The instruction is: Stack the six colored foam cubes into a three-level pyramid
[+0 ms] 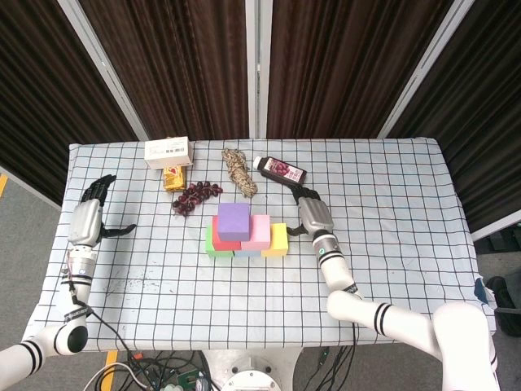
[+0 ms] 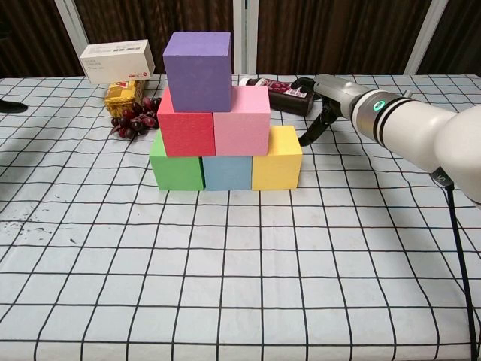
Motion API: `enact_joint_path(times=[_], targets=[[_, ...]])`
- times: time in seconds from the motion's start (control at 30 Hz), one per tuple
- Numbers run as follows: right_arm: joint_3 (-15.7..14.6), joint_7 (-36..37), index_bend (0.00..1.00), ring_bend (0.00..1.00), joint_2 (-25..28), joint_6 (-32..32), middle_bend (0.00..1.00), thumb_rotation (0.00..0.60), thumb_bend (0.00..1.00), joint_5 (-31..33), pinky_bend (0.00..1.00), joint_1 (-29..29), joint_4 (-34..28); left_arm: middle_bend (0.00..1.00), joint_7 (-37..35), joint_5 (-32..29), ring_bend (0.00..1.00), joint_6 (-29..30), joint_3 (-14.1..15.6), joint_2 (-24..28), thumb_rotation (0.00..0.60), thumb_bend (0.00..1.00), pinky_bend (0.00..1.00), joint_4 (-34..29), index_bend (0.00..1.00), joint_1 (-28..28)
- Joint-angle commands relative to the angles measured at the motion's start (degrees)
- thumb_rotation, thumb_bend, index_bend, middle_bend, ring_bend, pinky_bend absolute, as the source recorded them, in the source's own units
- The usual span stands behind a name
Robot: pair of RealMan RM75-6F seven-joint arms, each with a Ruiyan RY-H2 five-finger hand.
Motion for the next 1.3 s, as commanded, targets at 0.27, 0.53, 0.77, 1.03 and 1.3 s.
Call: enact_joint_path(times=[0.27, 0.53, 0.77, 1.03, 1.3], targets=[[0.02, -0.06, 0.00, 0.00, -0.51, 0.22, 0.00, 0.600, 0.15, -0.72, 0.00, -0.37, -0.13, 0.04, -0.12, 0.67, 0.02, -0.04, -0.20, 0.08, 0.600, 0.00, 0.09, -0.18, 0.09, 0.15], [0.47, -0.10, 0.00, 0.00, -0.91, 0.26, 0.00, 0.600, 0.15, -0.99, 0.00, -0.35, 0.26, 0.04, 0.15, 0.65, 0.02, -0.28, -0.38, 0.20, 0.600, 0.00, 0.09, -0.44, 0.09, 0.28], [0.19, -0.30, 0.00, 0.00, 0.24, 0.64, 0.00, 0.600, 0.15, -1.17, 0.00, -1.30, -1.29, 0.04, 0.25, 0.69, 0.02, -0.49, -0.33, 0.13, 0.600, 0.00, 0.09, -0.75, 0.09, 0.45], [0.16, -0.36, 0.00, 0.00, -0.30, 0.01, 0.00, 0.600, 0.15, -1.05, 0.00, -1.16, -1.56, 0.04, 0.74, 0.94, 0.02, -0.75, -0.32, -0.24, 0.600, 0.00, 0.09, -0.92, 0.09, 0.22], [0.40, -0.39, 0.00, 0.00, -1.44, -0.27, 0.00, 0.600, 0.15, -0.75, 0.00, -0.77, -0.37, 0.04, 0.53, 0.74, 0.02, -1.07, -0.33, 0.27, 0.600, 0.00, 0.09, -1.27, 0.09, 0.55]])
